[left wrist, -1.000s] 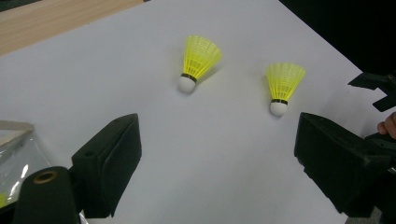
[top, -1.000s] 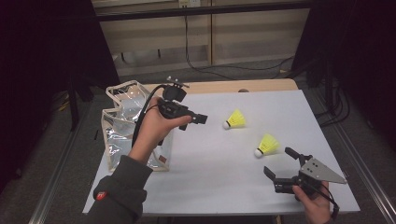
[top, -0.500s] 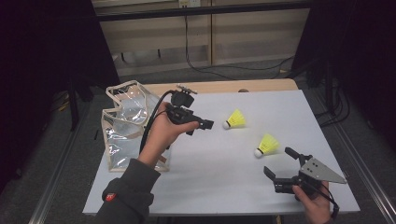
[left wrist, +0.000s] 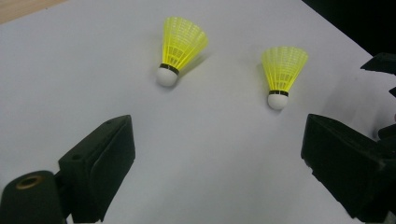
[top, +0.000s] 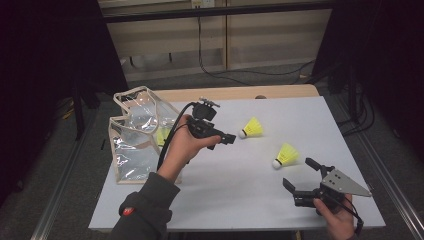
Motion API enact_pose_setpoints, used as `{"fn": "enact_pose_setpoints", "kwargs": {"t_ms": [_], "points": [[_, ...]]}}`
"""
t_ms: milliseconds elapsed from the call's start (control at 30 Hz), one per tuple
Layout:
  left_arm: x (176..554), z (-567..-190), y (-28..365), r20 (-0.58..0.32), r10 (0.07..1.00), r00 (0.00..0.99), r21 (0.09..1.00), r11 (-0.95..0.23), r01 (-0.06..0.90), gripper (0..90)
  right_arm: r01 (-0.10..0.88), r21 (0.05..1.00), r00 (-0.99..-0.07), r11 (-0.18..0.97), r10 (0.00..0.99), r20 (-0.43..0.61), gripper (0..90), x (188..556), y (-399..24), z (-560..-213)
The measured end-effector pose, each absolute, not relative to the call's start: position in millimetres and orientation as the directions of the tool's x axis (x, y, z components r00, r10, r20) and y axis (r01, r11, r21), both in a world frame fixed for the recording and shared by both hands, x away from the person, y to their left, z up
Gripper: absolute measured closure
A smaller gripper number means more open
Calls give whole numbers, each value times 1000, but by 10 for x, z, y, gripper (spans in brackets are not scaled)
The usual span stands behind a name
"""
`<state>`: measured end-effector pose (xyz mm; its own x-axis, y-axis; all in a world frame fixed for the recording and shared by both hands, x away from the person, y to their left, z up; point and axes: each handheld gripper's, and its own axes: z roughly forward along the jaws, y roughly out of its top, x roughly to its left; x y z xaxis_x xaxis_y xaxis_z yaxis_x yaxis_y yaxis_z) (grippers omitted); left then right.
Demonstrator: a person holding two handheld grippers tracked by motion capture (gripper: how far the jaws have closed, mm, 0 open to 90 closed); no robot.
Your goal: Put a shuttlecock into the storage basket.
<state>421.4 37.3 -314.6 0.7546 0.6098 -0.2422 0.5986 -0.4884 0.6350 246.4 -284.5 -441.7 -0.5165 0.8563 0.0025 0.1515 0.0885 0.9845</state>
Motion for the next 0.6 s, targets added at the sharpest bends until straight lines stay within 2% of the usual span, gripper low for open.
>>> {"fn": "enact_pose_setpoints", "kwargs": {"t_ms": [600], "points": [[4192,-3293,237,-239,598,765,641,-495,587,97,153,984,-518,88,855,4,8,2463,-2841,-4416]]}}
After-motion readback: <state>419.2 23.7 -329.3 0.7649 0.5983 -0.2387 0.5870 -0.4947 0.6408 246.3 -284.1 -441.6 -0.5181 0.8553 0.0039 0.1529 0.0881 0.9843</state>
